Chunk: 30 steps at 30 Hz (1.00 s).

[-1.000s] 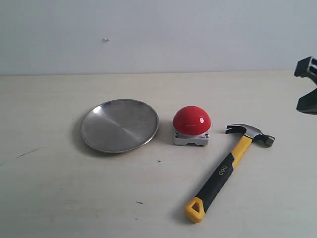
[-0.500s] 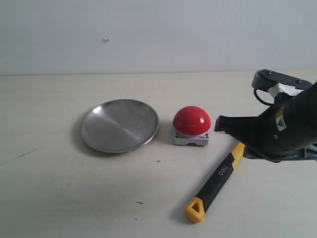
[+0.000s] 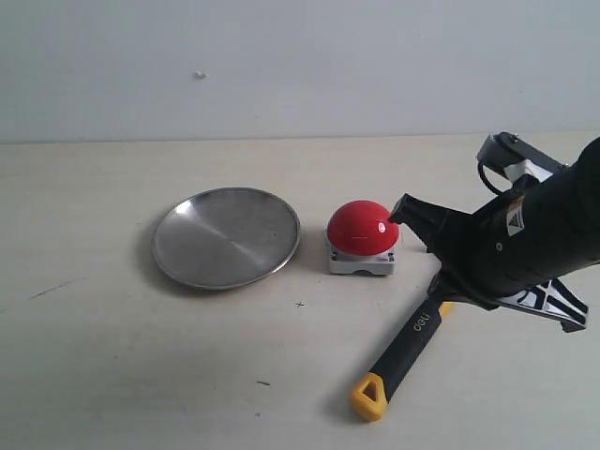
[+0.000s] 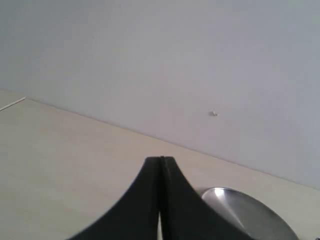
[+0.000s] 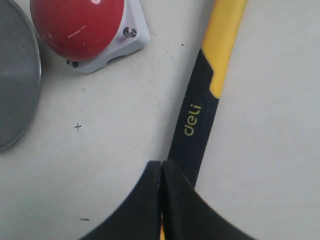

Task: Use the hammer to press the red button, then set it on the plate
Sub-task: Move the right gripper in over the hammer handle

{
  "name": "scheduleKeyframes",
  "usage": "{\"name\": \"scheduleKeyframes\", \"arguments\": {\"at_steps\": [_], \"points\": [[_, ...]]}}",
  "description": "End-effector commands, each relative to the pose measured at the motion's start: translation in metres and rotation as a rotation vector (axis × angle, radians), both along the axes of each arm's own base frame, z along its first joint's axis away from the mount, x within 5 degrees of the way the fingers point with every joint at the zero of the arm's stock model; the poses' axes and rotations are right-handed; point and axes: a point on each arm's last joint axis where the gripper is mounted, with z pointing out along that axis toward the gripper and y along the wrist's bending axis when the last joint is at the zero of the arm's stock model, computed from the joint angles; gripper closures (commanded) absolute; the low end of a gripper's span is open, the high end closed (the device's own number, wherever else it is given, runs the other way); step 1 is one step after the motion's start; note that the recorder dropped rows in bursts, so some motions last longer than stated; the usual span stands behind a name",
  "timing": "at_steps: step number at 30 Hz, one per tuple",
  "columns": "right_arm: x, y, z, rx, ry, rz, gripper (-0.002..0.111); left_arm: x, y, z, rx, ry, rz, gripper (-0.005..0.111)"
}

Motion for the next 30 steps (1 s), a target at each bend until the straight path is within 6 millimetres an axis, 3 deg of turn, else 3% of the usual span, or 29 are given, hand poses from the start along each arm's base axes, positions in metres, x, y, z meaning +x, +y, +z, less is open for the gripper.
{"name": "scheduleKeyframes", "arguments": {"at_steps": [1, 19, 30], "points": [[0.002, 0.006, 0.005, 0.099, -0.011, -0.064, 0.108, -0.001, 0.000, -0.001, 0.000, -0.006, 0.000, 0.107], [0.004, 0.007, 0.006, 0.111, -0.027, -0.069, 0.108, -0.001, 0.000, -0.001, 0.000, -0.006, 0.000, 0.107], [0.036, 0.013, 0.038, 0.271, -0.506, -0.096, 0.108, -0.001, 0.000, -0.001, 0.000, -0.006, 0.000, 0.107]]}}
